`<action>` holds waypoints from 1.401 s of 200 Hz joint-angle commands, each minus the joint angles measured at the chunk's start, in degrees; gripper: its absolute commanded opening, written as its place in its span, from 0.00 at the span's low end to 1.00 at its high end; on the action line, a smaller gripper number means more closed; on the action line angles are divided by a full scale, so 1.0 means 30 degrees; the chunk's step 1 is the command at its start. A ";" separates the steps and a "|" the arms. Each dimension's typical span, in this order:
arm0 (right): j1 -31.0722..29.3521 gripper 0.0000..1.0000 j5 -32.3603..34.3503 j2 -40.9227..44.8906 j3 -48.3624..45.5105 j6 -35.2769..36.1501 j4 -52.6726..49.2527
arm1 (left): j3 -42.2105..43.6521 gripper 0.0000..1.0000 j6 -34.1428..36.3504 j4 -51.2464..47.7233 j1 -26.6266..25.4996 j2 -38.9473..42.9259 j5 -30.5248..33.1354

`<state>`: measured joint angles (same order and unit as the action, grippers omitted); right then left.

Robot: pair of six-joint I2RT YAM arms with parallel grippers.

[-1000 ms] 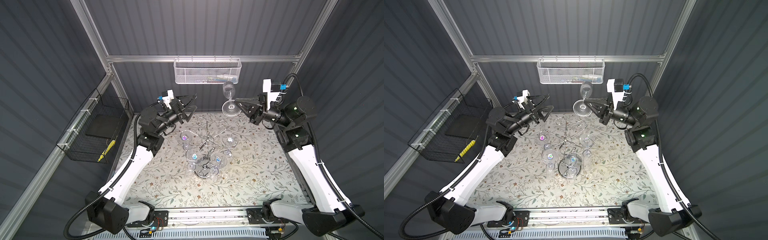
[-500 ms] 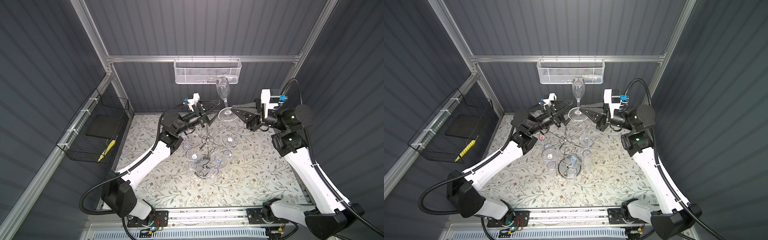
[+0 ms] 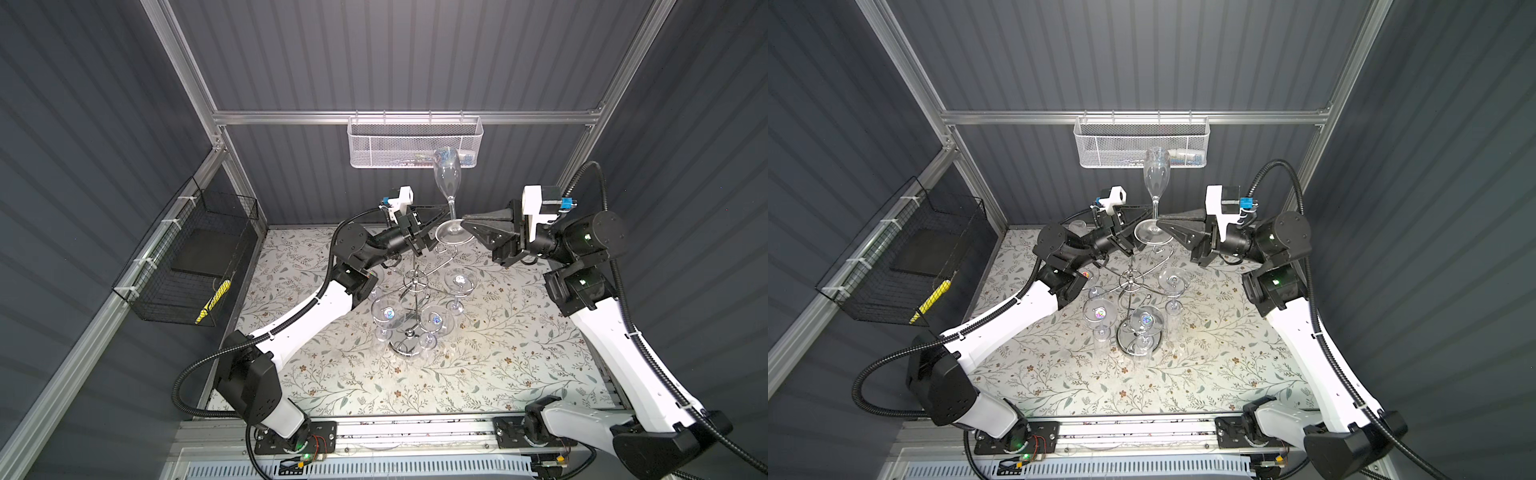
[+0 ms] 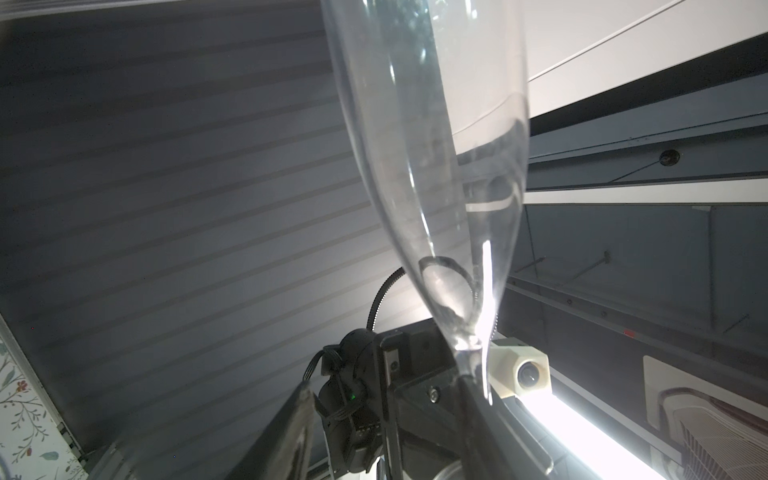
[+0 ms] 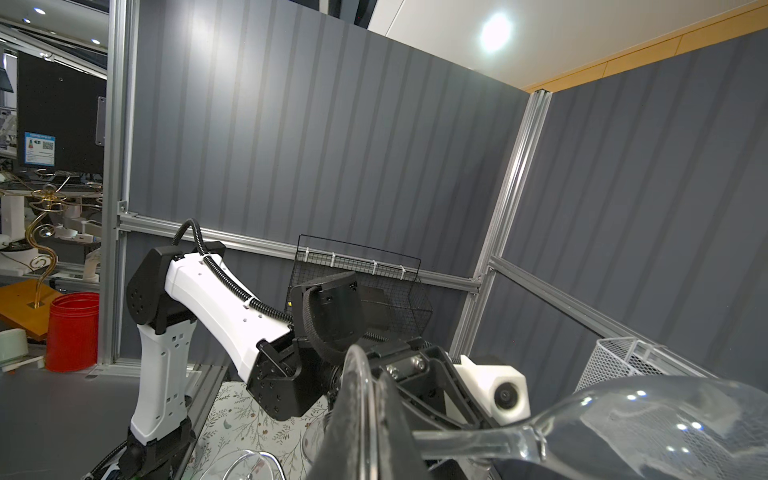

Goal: Take the wine glass off the wine glass rack
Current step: 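Grasp the glass stem with the left gripper while the right gripper holds the bowl, then open the right gripper and draw it back while the left holds the glass upright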

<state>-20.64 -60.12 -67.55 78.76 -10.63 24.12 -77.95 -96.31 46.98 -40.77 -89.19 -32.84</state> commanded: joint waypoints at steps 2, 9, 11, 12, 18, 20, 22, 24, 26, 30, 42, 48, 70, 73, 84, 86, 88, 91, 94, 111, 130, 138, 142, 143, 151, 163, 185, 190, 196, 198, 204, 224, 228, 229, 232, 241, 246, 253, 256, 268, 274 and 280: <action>-0.0236 0.00 -0.0044 0.0448 -0.0060 0.0835 -0.0439 | -0.0842 0.54 -0.0323 0.1394 -0.0227 -0.0082 -0.0114; -0.0234 0.00 0.0026 0.0528 -0.0070 0.0944 -0.0556 | -0.0846 0.54 -0.0407 0.1530 -0.0235 -0.0078 -0.0107; -0.0222 0.00 0.0043 0.0540 -0.0086 0.0968 -0.0566 | -0.0834 0.54 -0.0435 0.1572 -0.0236 -0.0078 -0.0101; -0.0230 0.00 0.0066 0.0542 -0.0089 0.0982 -0.0582 | -0.0814 0.54 -0.0455 0.1598 -0.0222 -0.0057 -0.0099; -0.0238 0.00 0.0113 0.0584 -0.0064 0.1038 -0.0677 | -0.0724 0.54 -0.0517 0.1729 -0.0233 -0.0014 -0.0073; -0.0230 0.00 0.0138 0.0598 -0.0063 0.1087 -0.0691 | -0.0695 0.54 -0.0529 0.1761 -0.0236 0.0006 -0.0063; -0.0236 0.00 0.0166 0.0579 -0.0063 0.1106 -0.0724 | -0.0644 0.54 -0.0532 0.1790 -0.0229 0.0018 -0.0031; -0.0237 0.00 0.0188 0.0596 -0.0055 0.1111 -0.0740 | -0.0631 0.54 -0.0547 0.1798 -0.0228 0.0021 -0.0008; -0.0238 0.00 0.0223 0.0615 -0.0061 0.1142 -0.0765 | -0.0590 0.54 -0.0558 0.1822 -0.0220 0.0051 0.0012; -0.0231 0.00 0.0289 0.0607 -0.0077 0.1179 -0.0775 | -0.0520 0.54 -0.0547 0.1829 -0.0232 0.0101 0.0020; -0.0237 0.00 0.0479 0.0645 0.0003 0.1306 -0.0847 | -0.0305 0.55 -0.0533 0.1800 -0.0228 0.0273 0.0105; -0.0238 0.00 0.0525 0.0614 0.0047 0.1347 -0.0862 | -0.0192 0.55 -0.0533 0.1800 -0.0218 0.0370 0.0152; -0.0238 0.00 0.0851 0.0555 0.0198 0.1354 -0.0917 | 0.0082 0.58 -0.0175 0.1750 -0.0236 0.0573 0.0054; -0.0238 0.00 0.0875 0.0549 0.0201 0.1348 -0.0946 | 0.0074 0.58 -0.0133 0.1722 -0.0226 0.0600 0.0027; -0.0238 0.00 0.0886 0.0540 0.0203 0.1359 -0.1037 | 0.0086 0.59 -0.0037 0.1719 -0.0236 0.0632 -0.0083; -0.0238 0.00 0.0903 0.0557 0.0216 0.1350 -0.1038 | 0.0100 0.59 -0.0013 0.1730 -0.0237 0.0637 -0.0094; -0.0238 0.00 0.0870 0.0547 0.0205 0.1363 -0.1045 | 0.0108 0.59 -0.0007 0.1788 -0.0215 0.0644 -0.0097; -0.0238 0.00 0.0838 0.0559 0.0202 0.1327 -0.1039 | 0.0087 0.59 0.0006 0.1861 -0.0227 0.0639 -0.0120; -0.0238 0.00 0.0786 0.0546 0.0179 0.1323 -0.1045 | 0.0079 0.59 0.0000 0.1882 -0.0232 0.0632 -0.0138; -0.0236 0.00 0.0586 0.0544 0.0172 0.1349 -0.1223 | -0.0030 0.59 0.0052 0.2004 -0.0237 0.0634 -0.0215; -0.0267 0.00 0.0323 0.0568 0.0172 0.1466 -0.1555 | -0.0257 0.59 0.0053 0.2014 -0.0236 0.0553 -0.0391; -0.0256 0.00 0.0293 0.0567 0.0128 0.1530 -0.1701 | -0.0274 0.59 0.0079 0.2091 -0.0237 0.0548 -0.0443; -0.0294 0.00 0.0266 0.0578 0.0114 0.1575 -0.1760 | -0.0330 0.59 0.0097 0.2146 -0.0237 0.0549 -0.0471; -0.0295 0.00 0.0265 0.0575 0.0099 0.1578 -0.1780 | -0.0289 0.58 0.0105 0.2149 -0.0237 0.0549 -0.0490; -0.0325 0.00 0.0246 0.0584 0.0057 0.1610 -0.1906 | -0.0215 0.58 0.0111 0.2209 -0.0233 0.0586 -0.0532; -0.0411 0.00 0.0124 0.0547 -0.0003 0.1675 -0.2073 | -0.0001 0.57 0.0104 0.2283 -0.0221 0.0664 -0.0448; -0.0660 0.00 -0.0002 0.0543 -0.0004 0.2082 -0.2707 | 0.0284 0.54 0.0053 0.2444 -0.0236 0.0703 -0.0277; -0.0688 0.00 0.0016 0.0545 0.0018 0.2241 -0.2909 | 0.0272 0.53 0.0031 0.2445 -0.0211 0.0678 -0.0277; -0.0734 0.00 0.0000 0.0538 0.0051 0.2416 -0.3110 | 0.0247 0.51 0.0002 0.2445 -0.0260 0.0642 -0.0294; -0.0757 0.00 0.0029 0.0542 0.0076 0.2464 -0.3175 | 0.0280 0.50 -0.0025 0.2445 -0.0250 0.0639 -0.0279; -0.0816 0.00 0.0055 0.0544 0.0106 0.2615 -0.3354 | 0.0309 0.47 -0.0087 0.2514 -0.0258 0.0586 -0.0278; -0.0908 0.00 0.0161 0.0543 0.0201 0.3022 -0.3810 | 0.0342 0.37 -0.0392 0.2888 -0.0293 0.0440 -0.0190; -0.0933 0.00 0.0177 0.0544 0.0203 0.3091 -0.3877 | 0.0404 0.35 -0.0463 0.2976 -0.0284 0.0407 -0.0186; -0.0937 0.00 0.0176 0.0544 0.0202 0.3098 -0.3893 | 0.0406 0.35 -0.0483 0.2989 -0.0290 0.0405 -0.0186; -0.0926 0.00 0.0180 0.0540 0.0209 0.3137 -0.3922 | 0.0430 0.34 -0.0523 0.3033 -0.0295 0.0381 -0.0186; -0.0995 0.00 0.0236 0.0551 0.0174 0.3243 -0.3996 | 0.0464 0.30 -0.0660 0.3245 -0.0290 0.0312 -0.0153; -0.0996 0.00 0.0249 0.0540 0.0172 0.3277 -0.4039 | 0.0534 0.28 -0.0729 0.3341 -0.0317 0.0320 -0.0081; -0.1051 0.00 0.0278 0.0521 0.0144 0.3337 -0.4113 | 0.0582 0.26 -0.0822 0.3475 -0.0324 0.0267 -0.0079; -0.1050 0.00 0.0295 0.0541 0.0143 0.3379 -0.4136 | 0.0598 0.25 -0.0847 0.3511 -0.0325 0.0280 -0.0056; -0.1087 0.00 0.0322 0.0543 0.0114 0.3498 -0.4294 | 0.0606 0.19 -0.0884 0.3587 -0.0325 0.0320 0.0002; -0.1115 0.00 0.0350 0.0544 0.0110 0.3558 -0.4384 | 0.0642 0.15 -0.0884 0.3588 -0.0325 0.0306 -0.0008; -0.1123 0.00 0.0366 0.0543 0.0113 0.3644 -0.4472 | 0.0642 0.13 -0.0884 0.3609 -0.0322 0.0371 -0.0027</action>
<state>-23.64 -59.64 -66.22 78.72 -0.91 11.18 -76.20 -99.77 53.78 -41.34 -88.90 -32.86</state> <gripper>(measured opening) 0.080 0.174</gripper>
